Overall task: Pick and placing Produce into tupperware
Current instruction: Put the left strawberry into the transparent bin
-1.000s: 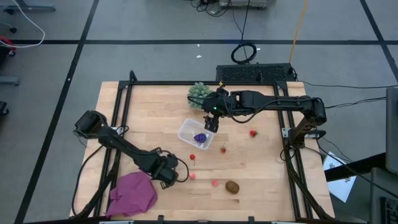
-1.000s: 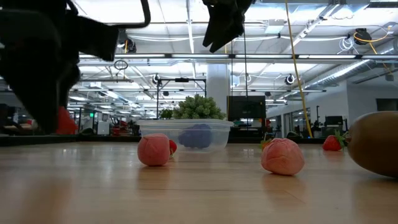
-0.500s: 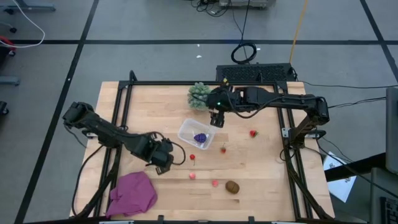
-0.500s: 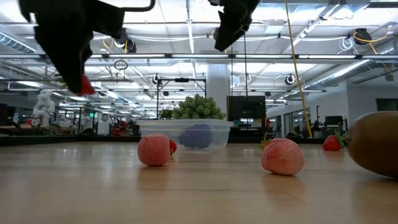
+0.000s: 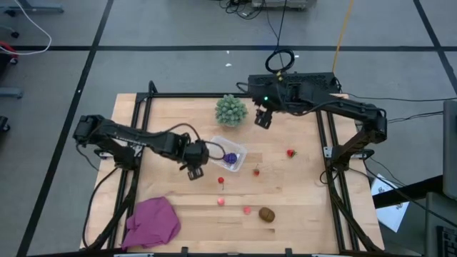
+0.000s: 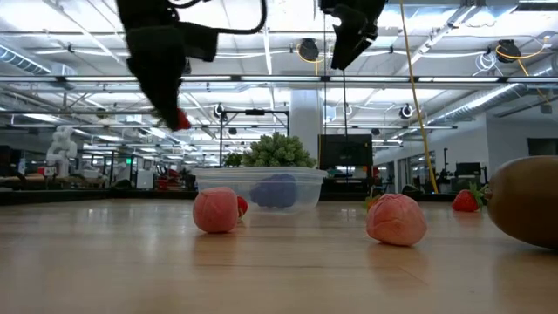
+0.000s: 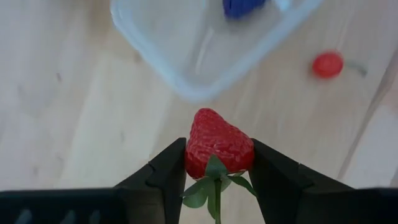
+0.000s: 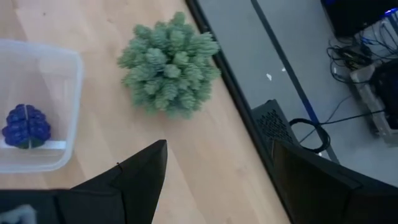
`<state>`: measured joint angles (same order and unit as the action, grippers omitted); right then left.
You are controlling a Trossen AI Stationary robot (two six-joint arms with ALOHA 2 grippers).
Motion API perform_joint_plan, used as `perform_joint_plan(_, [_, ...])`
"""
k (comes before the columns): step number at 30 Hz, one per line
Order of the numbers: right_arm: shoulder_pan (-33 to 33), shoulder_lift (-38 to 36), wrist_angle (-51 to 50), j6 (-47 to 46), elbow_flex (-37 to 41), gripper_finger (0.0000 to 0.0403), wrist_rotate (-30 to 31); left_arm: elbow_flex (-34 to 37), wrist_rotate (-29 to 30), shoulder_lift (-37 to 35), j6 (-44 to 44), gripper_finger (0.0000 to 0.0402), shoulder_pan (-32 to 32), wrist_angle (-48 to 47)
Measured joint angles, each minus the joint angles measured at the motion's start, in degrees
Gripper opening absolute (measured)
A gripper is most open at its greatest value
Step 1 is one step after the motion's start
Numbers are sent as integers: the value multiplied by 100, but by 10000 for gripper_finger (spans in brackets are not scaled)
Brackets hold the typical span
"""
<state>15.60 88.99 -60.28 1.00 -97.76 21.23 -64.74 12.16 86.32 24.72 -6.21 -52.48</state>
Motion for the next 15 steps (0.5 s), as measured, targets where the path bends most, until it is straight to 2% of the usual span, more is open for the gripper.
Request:
perform_joint_plan(8, [246, -227, -91, 33, 0, 281, -4, -501, -7, 7, -984, 159, 558, 403])
perform_joint_plan(13, [242, -225, -126, 47, 2, 281, -9, -609, -20, 332, -1403, 159, 834, 754])
perform_joint_plan(15, [240, -227, -133, 124, 2, 281, -9, -628, -214, 548, -1520, 159, 934, 971])
